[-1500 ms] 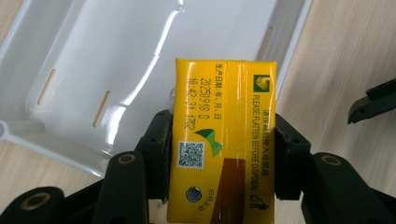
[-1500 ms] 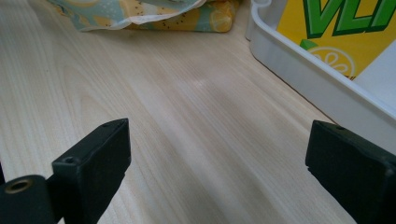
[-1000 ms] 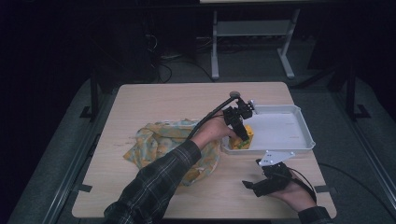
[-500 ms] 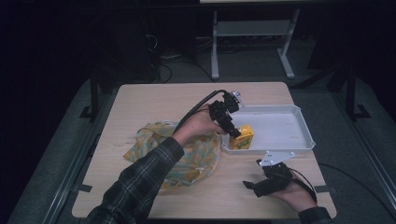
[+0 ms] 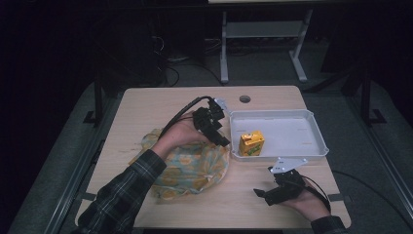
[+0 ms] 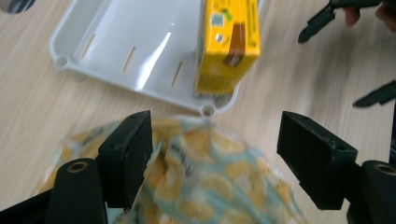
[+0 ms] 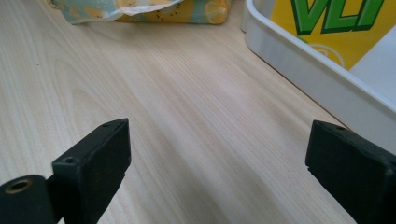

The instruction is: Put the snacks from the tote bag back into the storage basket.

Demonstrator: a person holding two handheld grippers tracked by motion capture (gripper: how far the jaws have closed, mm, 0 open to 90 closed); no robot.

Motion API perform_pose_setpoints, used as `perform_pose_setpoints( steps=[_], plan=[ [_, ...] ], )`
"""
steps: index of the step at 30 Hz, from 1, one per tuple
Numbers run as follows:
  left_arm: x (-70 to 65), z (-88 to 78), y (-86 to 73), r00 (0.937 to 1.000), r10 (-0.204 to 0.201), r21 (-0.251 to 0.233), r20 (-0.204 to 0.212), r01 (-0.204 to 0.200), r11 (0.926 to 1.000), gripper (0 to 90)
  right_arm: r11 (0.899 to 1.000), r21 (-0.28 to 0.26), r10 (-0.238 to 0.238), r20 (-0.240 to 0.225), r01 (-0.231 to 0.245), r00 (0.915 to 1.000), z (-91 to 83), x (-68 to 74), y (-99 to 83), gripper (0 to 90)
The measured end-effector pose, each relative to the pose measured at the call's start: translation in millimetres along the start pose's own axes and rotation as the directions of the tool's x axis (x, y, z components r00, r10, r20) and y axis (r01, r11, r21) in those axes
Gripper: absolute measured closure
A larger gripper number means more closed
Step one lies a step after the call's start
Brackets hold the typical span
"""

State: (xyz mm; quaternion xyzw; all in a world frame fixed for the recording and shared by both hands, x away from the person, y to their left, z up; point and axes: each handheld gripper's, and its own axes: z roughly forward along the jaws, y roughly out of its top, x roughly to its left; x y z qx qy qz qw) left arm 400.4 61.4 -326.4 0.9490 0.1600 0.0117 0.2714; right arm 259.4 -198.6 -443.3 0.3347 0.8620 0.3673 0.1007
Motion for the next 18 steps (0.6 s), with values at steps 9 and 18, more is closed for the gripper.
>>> perform_pose_setpoints(
  steps=[9, 18],
  plan=[
    [2.9, -23.4, -44.0, 0.9989, -0.038, -0.036, -0.026, 0.037, 0.9987, 26.5, 1.0, 0.025, -0.011, 0.025, 0.01, 0.9996, -5.1, -6.8, 6.7, 13.9],
    [1.4, -41.0, -92.2, 0.9955, -0.072, -0.059, -0.061, 0.069, 0.9959, 26.6, 0.997, 0.08, 0.012, 0.03, -0.014, 0.9995, -8.9, -17.6, 20.9, 35.7]
  ],
)
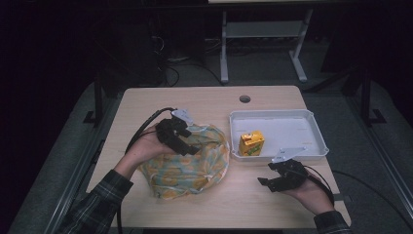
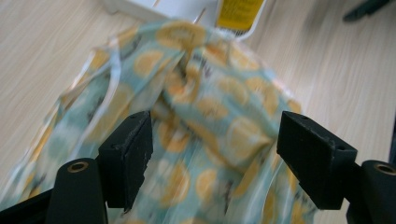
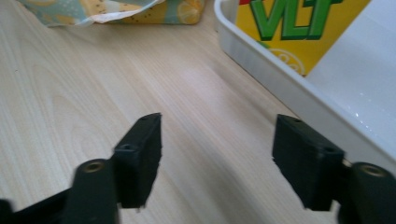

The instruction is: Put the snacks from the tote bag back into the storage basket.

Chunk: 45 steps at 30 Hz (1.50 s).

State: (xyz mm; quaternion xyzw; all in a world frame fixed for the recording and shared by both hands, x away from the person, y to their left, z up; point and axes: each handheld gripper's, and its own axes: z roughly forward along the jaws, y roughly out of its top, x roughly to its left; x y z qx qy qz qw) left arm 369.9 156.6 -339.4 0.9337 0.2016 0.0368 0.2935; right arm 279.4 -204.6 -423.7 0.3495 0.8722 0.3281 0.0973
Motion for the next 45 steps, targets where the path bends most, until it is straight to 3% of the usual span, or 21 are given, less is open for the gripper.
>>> perform_pose_setpoints(
  steps=[6, 16, 22, 25, 28, 36, 43, 45],
  plan=[
    [-0.8, -12.3, -28.4, 0.9985, -0.01, -0.01, -0.054, 0.01, 0.9999, 26.5, 1.0, 0.017, 0.024, 0.005, -0.024, 0.9997, -5.1, -10.6, 7.3, 56.6],
    [-1.9, -30.6, -72.6, 0.9945, -0.036, -0.06, -0.098, 0.031, 0.9978, 26.5, 0.998, 0.028, 0.052, 0.005, -0.053, 0.9986, -13.4, -28.7, 12.0, 89.6],
    [-4.7, -34.8, -105.6, 0.99, -0.079, -0.098, -0.117, 0.068, 0.9928, 25.0, 0.997, 0.046, 0.059, 0.022, -0.06, 0.998, -15.9, -42.0, 17.8, 89.9],
    [-4.2, -35.5, -122.9, 0.9838, -0.108, -0.097, -0.143, 0.094, 0.9908, 22.5, 0.997, 0.043, 0.064, 0.033, -0.065, 0.9974, -17.7, -49.6, 22.2, 89.9],
    [-5.0, -36.9, -140.2, 0.9796, -0.145, -0.099, -0.14, 0.132, 0.9864, 20.8, 0.996, 0.047, 0.07, 0.052, -0.073, 0.9962, -19.3, -56.1, 27.5, 89.9],
    [-9.6, -44.2, -182.7, 0.9577, -0.231, -0.132, -0.171, 0.21, 0.9687, 14.3, 0.995, 0.035, 0.091, 0.07, -0.093, 0.9934, -16.5, -72.6, 42.7, 89.9],
    [-9.4, -49.1, -213.2, 0.9433, -0.263, -0.138, -0.202, 0.239, 0.9612, 13.7, 0.994, 0.028, 0.103, 0.067, -0.105, 0.9925, -9.6, -81.6, 57.5, 89.9],
    [-9.2, -49.1, -220.5, 0.9364, -0.286, -0.146, -0.204, 0.26, 0.9546, 13.7, 0.993, 0.018, 0.113, 0.054, -0.114, 0.9922, -7.5, -83.7, 61.1, 89.9]
  ],
)
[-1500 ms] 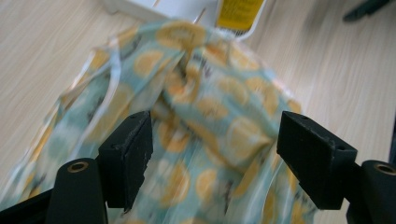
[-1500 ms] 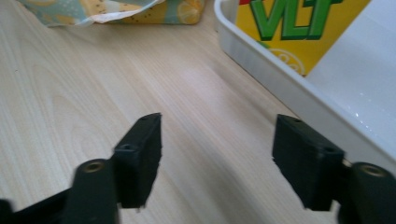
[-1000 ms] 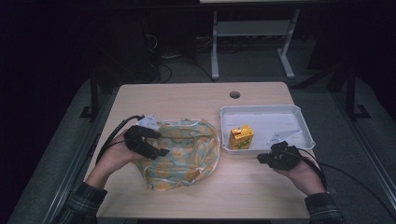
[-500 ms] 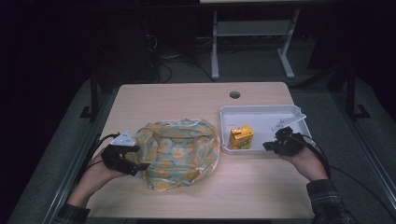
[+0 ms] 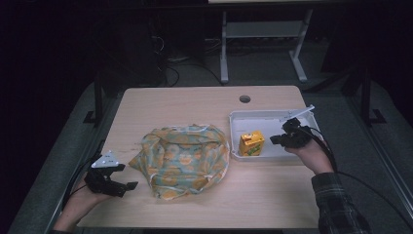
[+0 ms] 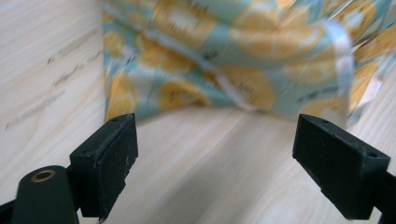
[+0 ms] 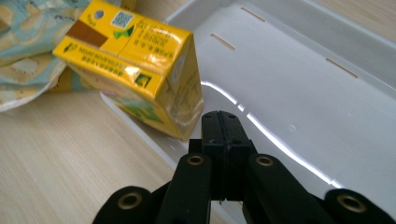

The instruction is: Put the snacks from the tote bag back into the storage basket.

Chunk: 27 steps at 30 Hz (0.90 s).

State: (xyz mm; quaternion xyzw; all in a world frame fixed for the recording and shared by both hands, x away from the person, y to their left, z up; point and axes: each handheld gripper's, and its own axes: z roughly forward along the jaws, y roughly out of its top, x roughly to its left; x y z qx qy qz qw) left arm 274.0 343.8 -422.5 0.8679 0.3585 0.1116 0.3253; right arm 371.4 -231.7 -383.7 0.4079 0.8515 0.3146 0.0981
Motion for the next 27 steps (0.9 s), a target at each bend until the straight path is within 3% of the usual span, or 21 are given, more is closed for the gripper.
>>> perform_pose_setpoints(
  steps=[10, 17, 27],
  plan=[
    [4.8, 0.7, -12.0, 0.9995, -0.032, 0.001, -0.006, 0.032, 0.9995, 13.8, 1.0, -0.017, 0.009, -0.002, -0.009, 1.0, 9.5, -3.4, 21.7, 89.9],
    [6.8, 2.3, -12.9, 0.9998, -0.016, 0.015, -0.012, 0.016, 0.9998, 13.8, 1.0, -0.011, -0.001, -0.014, 0.001, 0.9999, 15.7, -2.0, 44.3, 89.9],
    [5.9, 4.5, -13.7, 0.9999, -0.014, 0.028, -0.005, 0.014, 0.9995, 13.8, 1.0, -0.005, -0.017, -0.029, 0.016, 0.9994, 15.5, 1.6, 61.0, 89.9]
  ],
)
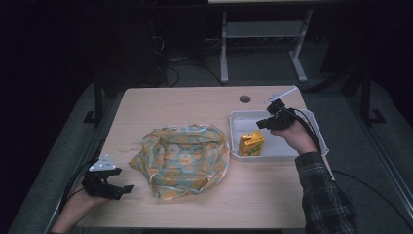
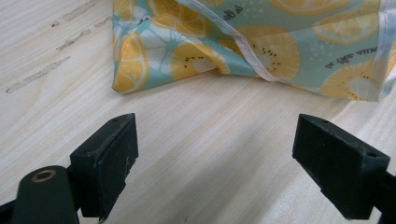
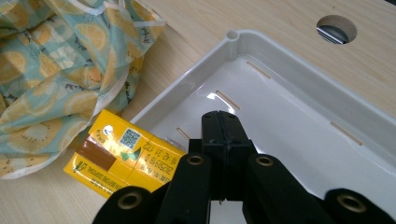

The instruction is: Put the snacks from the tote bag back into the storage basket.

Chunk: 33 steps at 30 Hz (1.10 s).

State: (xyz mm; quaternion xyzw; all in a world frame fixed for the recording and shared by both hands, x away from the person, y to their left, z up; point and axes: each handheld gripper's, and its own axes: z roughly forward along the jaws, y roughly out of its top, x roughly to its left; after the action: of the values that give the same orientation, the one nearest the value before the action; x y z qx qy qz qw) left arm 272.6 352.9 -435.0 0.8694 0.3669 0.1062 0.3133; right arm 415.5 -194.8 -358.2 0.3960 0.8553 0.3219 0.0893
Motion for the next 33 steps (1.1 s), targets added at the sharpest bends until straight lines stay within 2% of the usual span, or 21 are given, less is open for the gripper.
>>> perform_pose_setpoints(
  steps=[9, 33],
  plan=[
    [-0.5, 1.6, -0.2, 1.0, 0.002, 0.01, 0.004, -0.002, 1.0, 13.8, 1.0, 0.013, -0.006, -0.01, 0.006, 0.9999, 2.3, 2.3, 0.7, 89.9],
    [-0.1, 4.1, 0.3, 0.9998, 0.003, 0.024, 0.018, -0.004, 0.9997, 13.8, 1.0, 0.03, -0.008, -0.014, 0.009, 0.9999, -5.3, 9.3, -5.4, 89.9]
  ],
)
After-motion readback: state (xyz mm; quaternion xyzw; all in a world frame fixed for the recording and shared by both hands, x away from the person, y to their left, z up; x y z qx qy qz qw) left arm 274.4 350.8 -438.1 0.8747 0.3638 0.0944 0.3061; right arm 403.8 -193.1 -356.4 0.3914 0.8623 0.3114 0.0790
